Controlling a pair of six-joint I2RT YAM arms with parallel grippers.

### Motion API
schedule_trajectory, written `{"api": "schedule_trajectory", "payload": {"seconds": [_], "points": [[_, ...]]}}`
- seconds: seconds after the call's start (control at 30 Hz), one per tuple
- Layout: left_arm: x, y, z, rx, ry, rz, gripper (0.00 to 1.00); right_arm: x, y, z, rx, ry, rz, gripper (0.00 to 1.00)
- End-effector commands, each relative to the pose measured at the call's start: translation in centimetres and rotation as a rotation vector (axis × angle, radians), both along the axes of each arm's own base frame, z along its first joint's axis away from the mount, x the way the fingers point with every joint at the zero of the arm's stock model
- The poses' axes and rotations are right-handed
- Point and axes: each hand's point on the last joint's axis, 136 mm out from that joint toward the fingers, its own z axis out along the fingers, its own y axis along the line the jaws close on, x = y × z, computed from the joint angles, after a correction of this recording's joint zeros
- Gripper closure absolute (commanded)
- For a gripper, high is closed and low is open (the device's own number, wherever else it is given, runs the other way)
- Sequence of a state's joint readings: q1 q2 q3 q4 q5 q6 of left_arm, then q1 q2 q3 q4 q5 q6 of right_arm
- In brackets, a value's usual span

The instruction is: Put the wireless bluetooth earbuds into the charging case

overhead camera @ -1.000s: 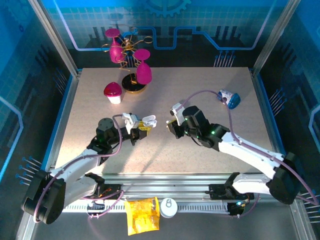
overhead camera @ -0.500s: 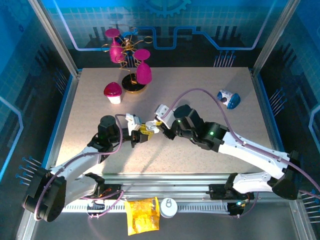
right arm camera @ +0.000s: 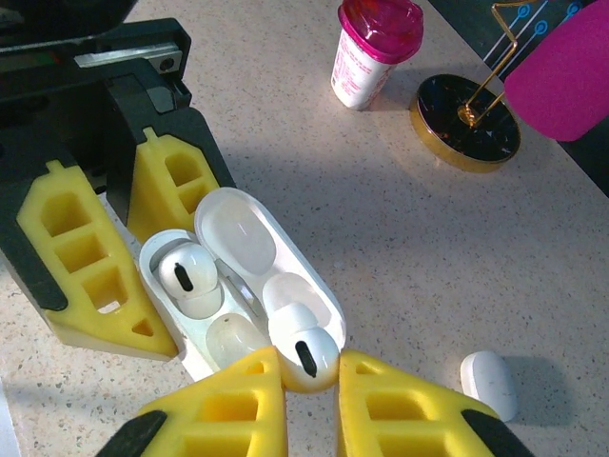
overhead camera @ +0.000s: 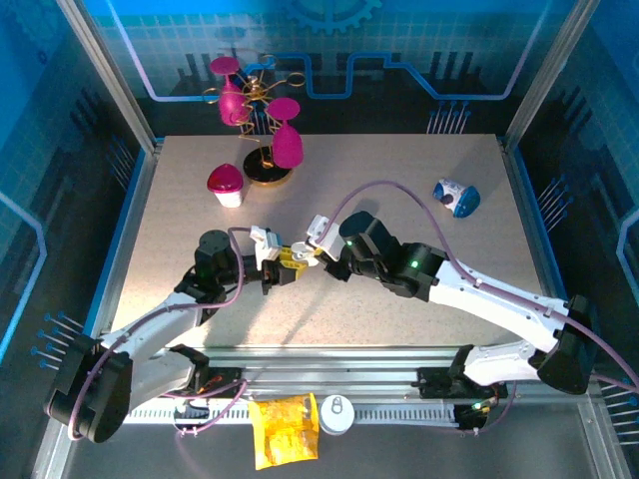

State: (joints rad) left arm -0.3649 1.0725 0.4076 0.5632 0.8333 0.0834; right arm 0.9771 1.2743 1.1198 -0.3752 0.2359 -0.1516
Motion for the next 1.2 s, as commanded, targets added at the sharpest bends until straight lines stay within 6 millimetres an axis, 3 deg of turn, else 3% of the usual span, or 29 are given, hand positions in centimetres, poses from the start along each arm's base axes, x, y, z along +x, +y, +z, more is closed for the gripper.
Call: {"api": "schedule_trajectory", "payload": {"seconds": [0.0,0.43,0.67,0.97,1.17], "points": [[-0.5,-0.5,2.3,-0.042,-0.057,-0.047,0.87,-0.2,0.2,-0.5,-0.039,-0.011,0.015,0.85],[-0.4,-0.5,2.5,-0.046,-0.055,-0.046,0.87,-1.7,0.4,-1.0,-0.132,-0.022,0.1,0.84],[-0.5,-0.6,2.6,-0.05,-0.054,-0.054,0.87,-2.0,0.5,-1.3,-0.175,-0.021,0.123,0.75],[-0.4,-0.6,2.3,-0.044,-0.051,-0.051,0.87,-2.5,0.4,1.4,-0.078,-0.044,0.128,0.65],[-0.4,-0.7,2.2,-0.041,-0.066,-0.057,0.88,-2.9,-0.4,4.9,0.144,0.004,0.114,0.43]]}}
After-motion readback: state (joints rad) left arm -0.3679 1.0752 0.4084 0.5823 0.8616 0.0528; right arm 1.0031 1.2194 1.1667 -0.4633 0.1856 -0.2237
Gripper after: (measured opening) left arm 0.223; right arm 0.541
